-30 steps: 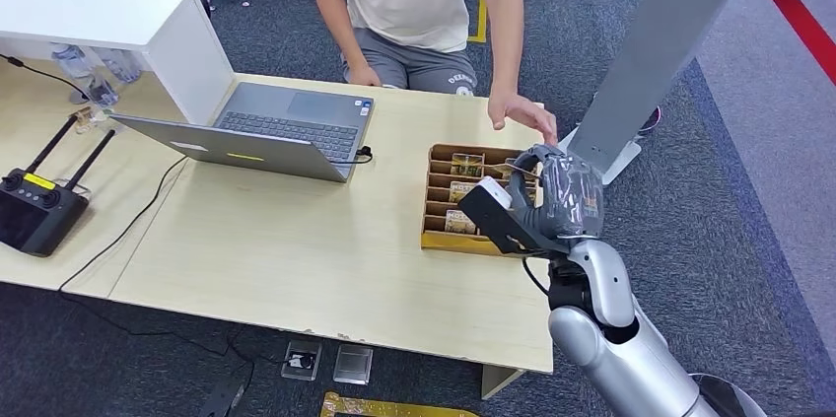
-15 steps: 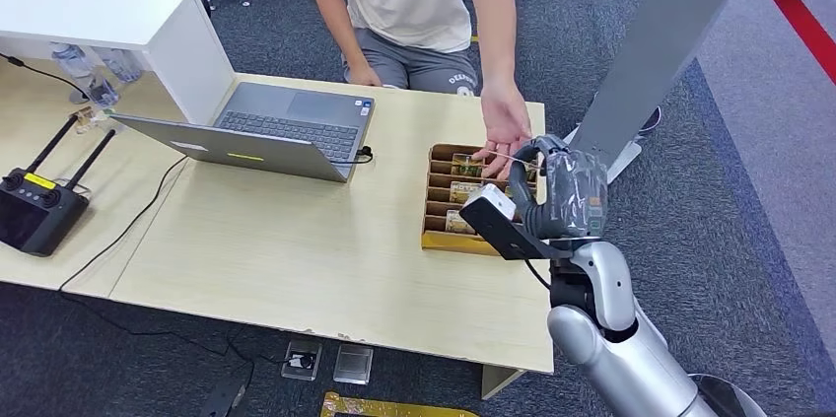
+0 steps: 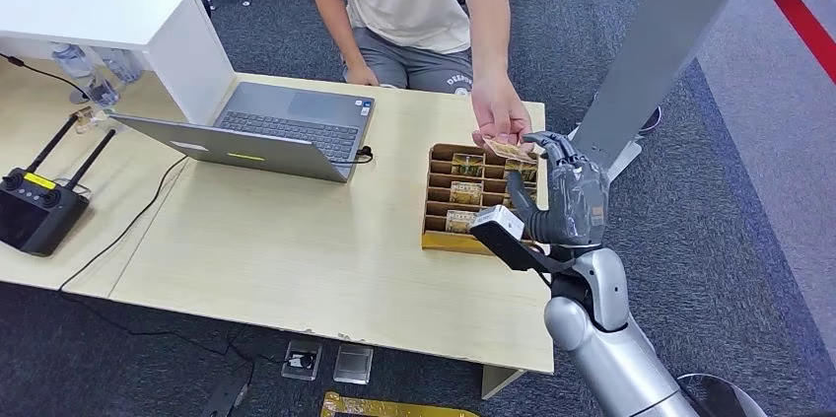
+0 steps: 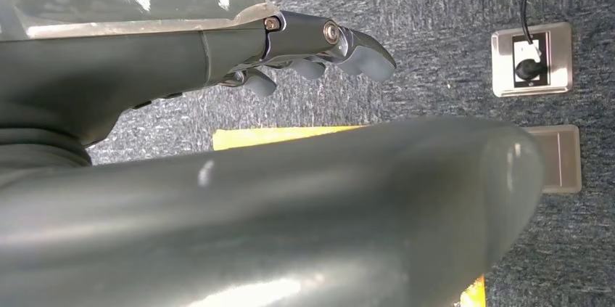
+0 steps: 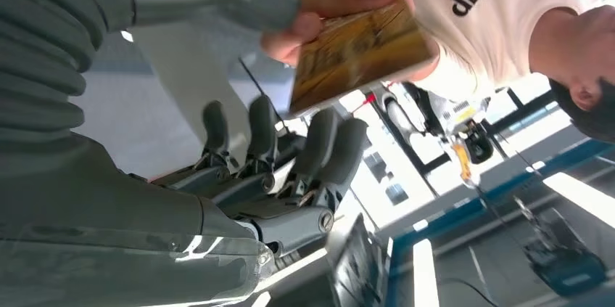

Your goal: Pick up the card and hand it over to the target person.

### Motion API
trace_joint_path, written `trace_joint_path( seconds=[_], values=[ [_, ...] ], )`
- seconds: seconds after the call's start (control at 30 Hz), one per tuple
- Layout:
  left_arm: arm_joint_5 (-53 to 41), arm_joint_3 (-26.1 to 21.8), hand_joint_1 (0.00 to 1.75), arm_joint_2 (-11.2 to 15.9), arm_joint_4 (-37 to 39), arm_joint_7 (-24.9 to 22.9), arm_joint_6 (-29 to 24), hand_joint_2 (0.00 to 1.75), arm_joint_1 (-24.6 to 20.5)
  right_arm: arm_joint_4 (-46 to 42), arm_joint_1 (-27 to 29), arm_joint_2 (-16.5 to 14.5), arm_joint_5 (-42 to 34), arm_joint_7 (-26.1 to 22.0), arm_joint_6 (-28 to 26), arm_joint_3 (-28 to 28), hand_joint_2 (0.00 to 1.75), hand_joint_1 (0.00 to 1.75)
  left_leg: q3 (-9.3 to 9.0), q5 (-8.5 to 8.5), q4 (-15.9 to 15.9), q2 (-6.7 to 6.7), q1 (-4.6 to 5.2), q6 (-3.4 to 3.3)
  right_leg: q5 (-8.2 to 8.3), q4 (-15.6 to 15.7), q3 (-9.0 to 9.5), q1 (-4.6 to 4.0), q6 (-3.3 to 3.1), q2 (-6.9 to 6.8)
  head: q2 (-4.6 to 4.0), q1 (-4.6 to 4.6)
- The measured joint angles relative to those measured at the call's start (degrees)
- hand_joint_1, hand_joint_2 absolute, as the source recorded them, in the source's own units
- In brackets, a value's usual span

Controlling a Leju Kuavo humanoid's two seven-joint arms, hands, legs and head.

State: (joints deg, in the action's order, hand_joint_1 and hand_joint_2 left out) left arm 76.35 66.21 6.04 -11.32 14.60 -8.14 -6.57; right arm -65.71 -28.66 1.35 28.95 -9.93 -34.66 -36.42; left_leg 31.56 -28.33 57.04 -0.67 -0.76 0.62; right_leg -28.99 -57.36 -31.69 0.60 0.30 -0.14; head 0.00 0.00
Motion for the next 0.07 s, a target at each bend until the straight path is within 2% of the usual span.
trace_joint_path(
  seconds=[0.07],
  values=[
    [0.2,-0.2,0.0,0.0,0.0,-0.1,-0.2,0.0,0.0,-1.1,0.9,0.2,-5.0,-1.1,1.5,0.6,1.75,0.0,-0.01,0.01,0.0,0.0,0.0,0.0,0.01,0.0,0.01,0.0,-0.01,-0.01,0.0,0.0]
  ],
)
